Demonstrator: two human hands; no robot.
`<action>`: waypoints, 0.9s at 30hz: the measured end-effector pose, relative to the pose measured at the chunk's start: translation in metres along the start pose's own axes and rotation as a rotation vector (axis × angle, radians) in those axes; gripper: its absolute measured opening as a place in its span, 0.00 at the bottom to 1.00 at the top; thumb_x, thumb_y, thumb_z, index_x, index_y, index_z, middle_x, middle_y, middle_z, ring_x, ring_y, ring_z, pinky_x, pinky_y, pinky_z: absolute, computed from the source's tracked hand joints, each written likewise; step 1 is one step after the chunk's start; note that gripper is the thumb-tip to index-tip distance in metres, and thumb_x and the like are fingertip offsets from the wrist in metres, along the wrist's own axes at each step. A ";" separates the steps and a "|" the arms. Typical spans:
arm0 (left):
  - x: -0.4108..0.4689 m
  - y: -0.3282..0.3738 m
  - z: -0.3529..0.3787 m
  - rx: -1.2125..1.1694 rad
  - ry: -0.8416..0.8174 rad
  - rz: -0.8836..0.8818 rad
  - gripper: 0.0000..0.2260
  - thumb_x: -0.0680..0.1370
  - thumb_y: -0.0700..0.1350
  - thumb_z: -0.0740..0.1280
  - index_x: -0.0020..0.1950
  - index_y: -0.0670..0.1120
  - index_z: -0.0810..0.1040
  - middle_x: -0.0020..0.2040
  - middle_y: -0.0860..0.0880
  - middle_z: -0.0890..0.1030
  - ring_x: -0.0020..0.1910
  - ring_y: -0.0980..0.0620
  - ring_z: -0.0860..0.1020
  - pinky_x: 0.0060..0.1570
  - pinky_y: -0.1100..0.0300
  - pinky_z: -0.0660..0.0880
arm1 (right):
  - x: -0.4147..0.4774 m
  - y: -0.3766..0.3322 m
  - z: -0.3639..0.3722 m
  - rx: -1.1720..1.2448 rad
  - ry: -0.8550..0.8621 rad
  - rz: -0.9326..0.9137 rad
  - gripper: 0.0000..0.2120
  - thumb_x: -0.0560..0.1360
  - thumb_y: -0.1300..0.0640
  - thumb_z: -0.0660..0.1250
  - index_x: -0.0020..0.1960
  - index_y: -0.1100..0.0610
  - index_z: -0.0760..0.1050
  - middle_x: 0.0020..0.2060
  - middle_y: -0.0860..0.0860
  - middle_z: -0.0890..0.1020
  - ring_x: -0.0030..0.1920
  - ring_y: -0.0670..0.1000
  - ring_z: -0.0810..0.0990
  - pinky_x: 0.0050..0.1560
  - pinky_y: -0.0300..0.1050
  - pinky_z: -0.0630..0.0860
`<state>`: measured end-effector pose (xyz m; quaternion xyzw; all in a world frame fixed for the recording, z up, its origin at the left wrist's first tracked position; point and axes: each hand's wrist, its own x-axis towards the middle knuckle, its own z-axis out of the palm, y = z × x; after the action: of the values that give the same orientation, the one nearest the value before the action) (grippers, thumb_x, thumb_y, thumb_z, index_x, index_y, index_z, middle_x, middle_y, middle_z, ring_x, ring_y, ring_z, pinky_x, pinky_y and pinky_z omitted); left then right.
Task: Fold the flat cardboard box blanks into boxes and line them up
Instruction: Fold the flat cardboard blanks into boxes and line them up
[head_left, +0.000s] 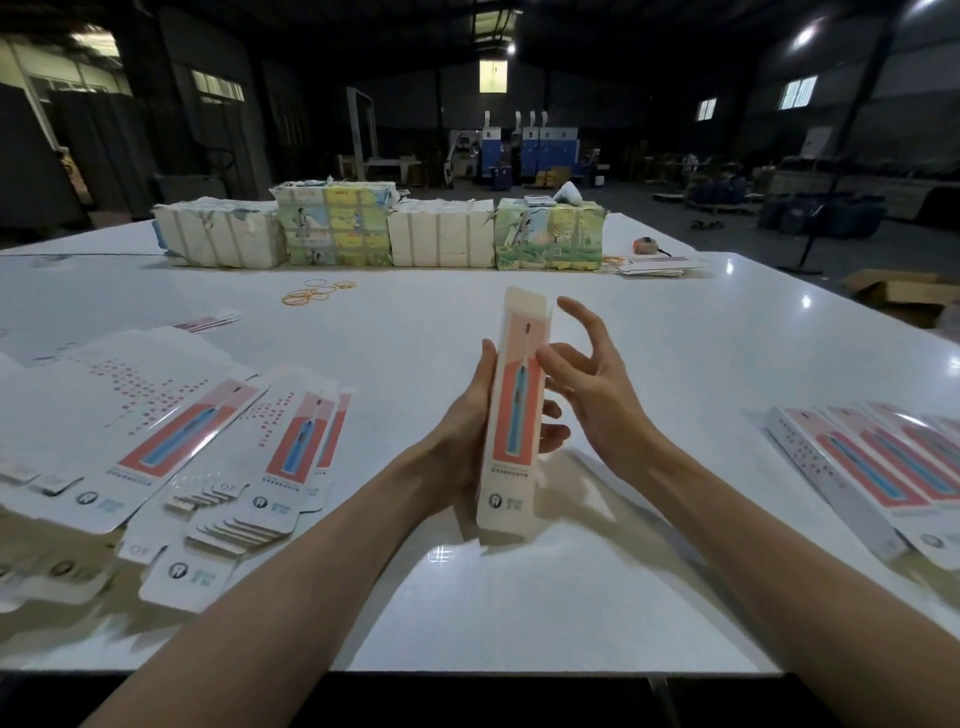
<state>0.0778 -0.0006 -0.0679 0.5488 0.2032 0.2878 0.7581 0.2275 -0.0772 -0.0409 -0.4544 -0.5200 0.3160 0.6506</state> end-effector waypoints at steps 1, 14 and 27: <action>0.001 -0.001 0.001 0.022 0.058 0.052 0.28 0.80 0.72 0.60 0.74 0.56 0.71 0.54 0.40 0.86 0.51 0.37 0.87 0.48 0.46 0.84 | 0.000 0.000 -0.002 -0.046 0.009 -0.015 0.27 0.81 0.50 0.70 0.77 0.43 0.64 0.54 0.55 0.87 0.58 0.58 0.86 0.62 0.60 0.81; 0.001 0.002 0.016 0.339 0.067 0.341 0.44 0.73 0.48 0.78 0.74 0.77 0.53 0.76 0.49 0.70 0.60 0.39 0.84 0.50 0.44 0.86 | -0.001 -0.005 -0.001 -0.201 -0.024 -0.010 0.27 0.84 0.53 0.67 0.80 0.42 0.65 0.54 0.54 0.83 0.57 0.52 0.86 0.56 0.49 0.85; 0.002 0.002 0.001 0.293 0.052 0.189 0.39 0.71 0.41 0.76 0.74 0.61 0.60 0.61 0.41 0.78 0.48 0.44 0.88 0.41 0.54 0.85 | 0.002 0.003 0.000 -0.257 -0.130 0.065 0.13 0.81 0.51 0.71 0.64 0.50 0.76 0.51 0.56 0.82 0.55 0.54 0.83 0.59 0.52 0.83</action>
<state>0.0793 0.0007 -0.0660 0.6623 0.2102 0.3392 0.6341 0.2284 -0.0742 -0.0427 -0.5290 -0.5822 0.2965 0.5416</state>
